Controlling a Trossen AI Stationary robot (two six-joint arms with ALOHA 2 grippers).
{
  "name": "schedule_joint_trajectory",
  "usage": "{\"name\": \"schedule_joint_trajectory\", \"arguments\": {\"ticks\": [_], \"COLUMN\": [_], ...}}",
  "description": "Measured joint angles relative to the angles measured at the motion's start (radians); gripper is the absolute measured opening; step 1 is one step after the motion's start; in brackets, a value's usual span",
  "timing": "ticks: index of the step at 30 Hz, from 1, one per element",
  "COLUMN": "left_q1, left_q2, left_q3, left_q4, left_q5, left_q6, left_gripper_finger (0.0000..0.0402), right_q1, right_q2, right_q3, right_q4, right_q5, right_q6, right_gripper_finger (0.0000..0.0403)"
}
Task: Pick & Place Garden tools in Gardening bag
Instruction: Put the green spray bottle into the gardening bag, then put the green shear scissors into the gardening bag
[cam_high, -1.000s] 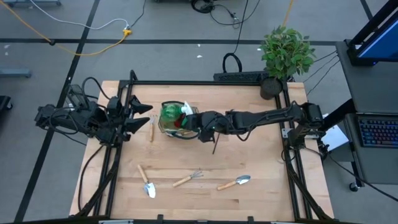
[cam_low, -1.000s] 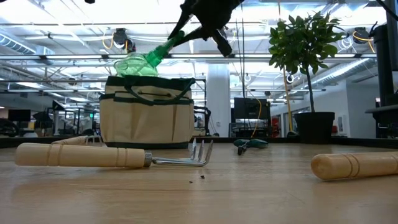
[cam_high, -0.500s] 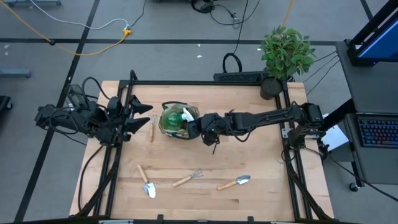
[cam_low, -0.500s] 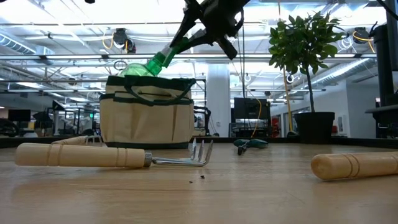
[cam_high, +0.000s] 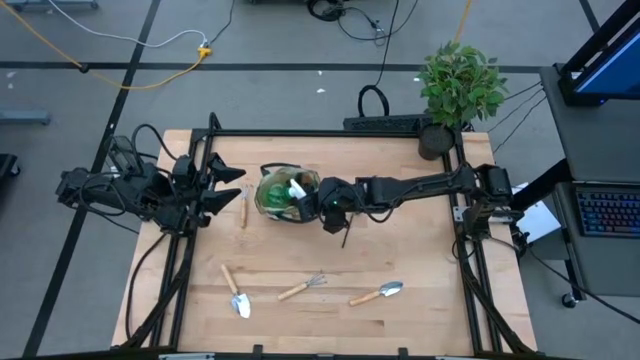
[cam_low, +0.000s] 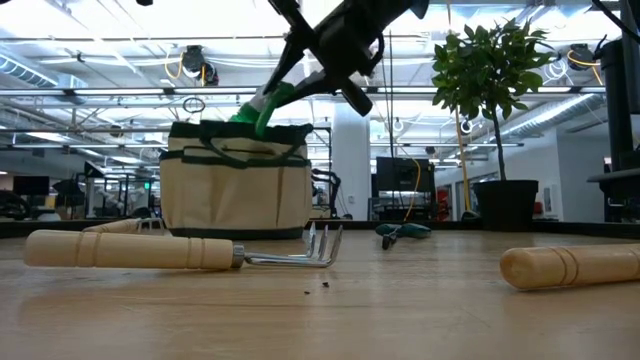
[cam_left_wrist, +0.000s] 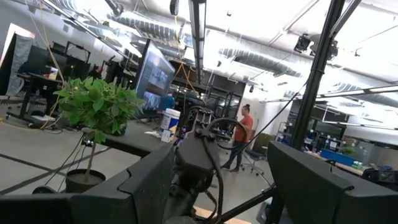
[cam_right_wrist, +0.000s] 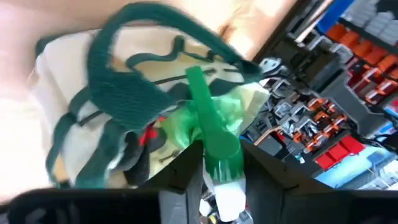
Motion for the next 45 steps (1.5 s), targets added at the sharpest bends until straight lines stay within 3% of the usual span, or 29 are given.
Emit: {"name": "schedule_joint_trajectory", "arguments": {"ticks": [27,34,39,45], "left_q1": [0.0,0.0,0.0,0.0], "left_q2": [0.0,0.001,0.001,0.001], "left_q3": [0.0,0.0,0.0,0.0], "left_q4": [0.0,-0.021,-0.072,-0.093], "left_q5": [0.0,0.0,0.0,0.002], "left_q6": [0.018,0.049,0.04,0.03], "left_gripper_finger": [0.0267,0.0267,0.0267,0.0267], "right_q1": [-0.058,-0.06,-0.053,-0.064], "right_q2": [0.0,-0.02,-0.064,-0.139], "right_q3": [0.0,0.0,0.001,-0.002], "right_q4": [0.213,0.258,0.065,-0.218], "right_q5": [-0.006,0.037,0.084,0.095], "right_q6": [0.156,0.398,0.604,1.045], "right_gripper_finger": [0.0102,0.0102,0.0091,0.0066]}}
